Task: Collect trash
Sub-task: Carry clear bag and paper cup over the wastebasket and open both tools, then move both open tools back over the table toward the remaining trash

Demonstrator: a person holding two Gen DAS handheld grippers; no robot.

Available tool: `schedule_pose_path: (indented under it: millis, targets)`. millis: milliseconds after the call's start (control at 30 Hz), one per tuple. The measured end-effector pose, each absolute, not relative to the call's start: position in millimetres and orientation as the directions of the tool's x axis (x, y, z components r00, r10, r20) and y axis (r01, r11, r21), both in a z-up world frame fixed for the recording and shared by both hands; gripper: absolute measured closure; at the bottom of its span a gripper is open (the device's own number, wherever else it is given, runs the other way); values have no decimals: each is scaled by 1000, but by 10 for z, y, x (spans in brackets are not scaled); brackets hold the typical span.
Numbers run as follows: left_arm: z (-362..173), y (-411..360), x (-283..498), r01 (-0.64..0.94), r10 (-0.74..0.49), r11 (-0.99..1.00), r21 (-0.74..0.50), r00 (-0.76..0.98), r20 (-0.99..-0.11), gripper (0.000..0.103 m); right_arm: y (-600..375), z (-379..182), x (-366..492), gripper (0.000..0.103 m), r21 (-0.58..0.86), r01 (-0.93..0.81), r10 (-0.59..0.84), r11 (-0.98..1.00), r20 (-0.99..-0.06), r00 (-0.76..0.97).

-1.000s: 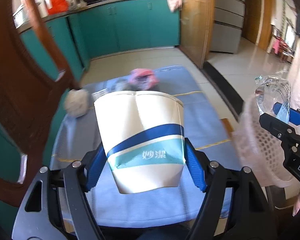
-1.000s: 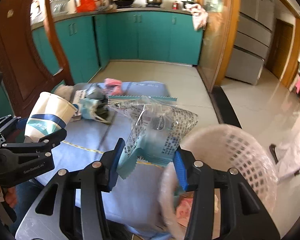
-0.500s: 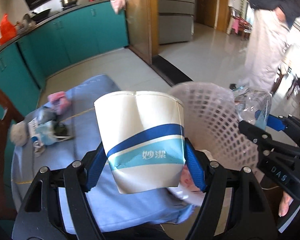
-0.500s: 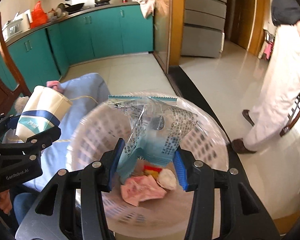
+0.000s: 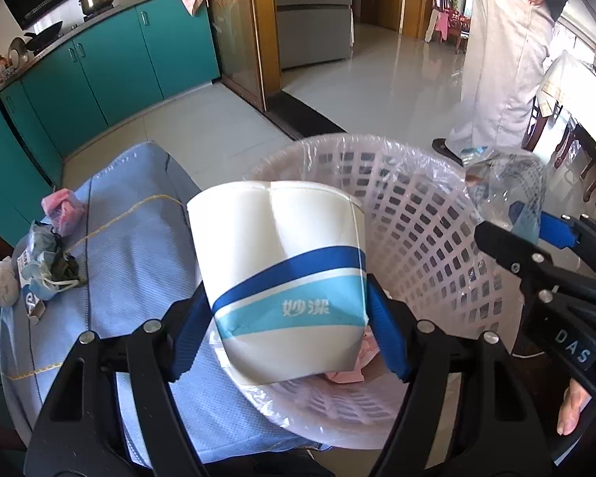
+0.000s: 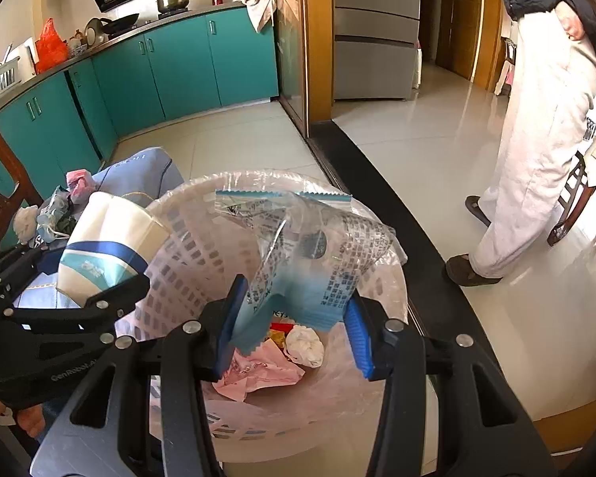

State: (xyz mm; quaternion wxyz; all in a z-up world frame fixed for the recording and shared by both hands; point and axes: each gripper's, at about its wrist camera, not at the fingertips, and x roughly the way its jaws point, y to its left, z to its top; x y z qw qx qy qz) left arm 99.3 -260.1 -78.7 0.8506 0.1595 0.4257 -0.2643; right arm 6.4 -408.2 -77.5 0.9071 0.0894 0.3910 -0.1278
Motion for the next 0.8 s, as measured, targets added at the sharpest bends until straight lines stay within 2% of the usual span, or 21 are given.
schedule_pose_path:
  millis: [333,433,500,700,767,800]
  targets:
    - [-888,-2704,994,607,-322,794,37,471,-822,27,-4097,-796,104,56,66,310,-162,949,-738,655]
    - [-879,-2699,997,606,-327,795,32,473,-818,12,-4104,-799,109,56,64,310,-163,949,-739,654]
    - [-855,-2669,990,599,-321,799,49,494,-808,10,-4090,-817,120,56,62,310,-163,949,-743,649]
    - [-795,-2422,1060,553,-291,831,63,529,-797,7,-3991,-884,201,42,43,313,-171,949,-763,623]
    - [-766,-2265,1110,523,-279,850,61,546,-790,6,-3942,-895,235,33,40,312,-173,949,-764,622]
    - [-752,-2200,1130,510,-273,858,61,554,-786,6,-3926,-893,248,31,40,310,-172,950,-763,623]
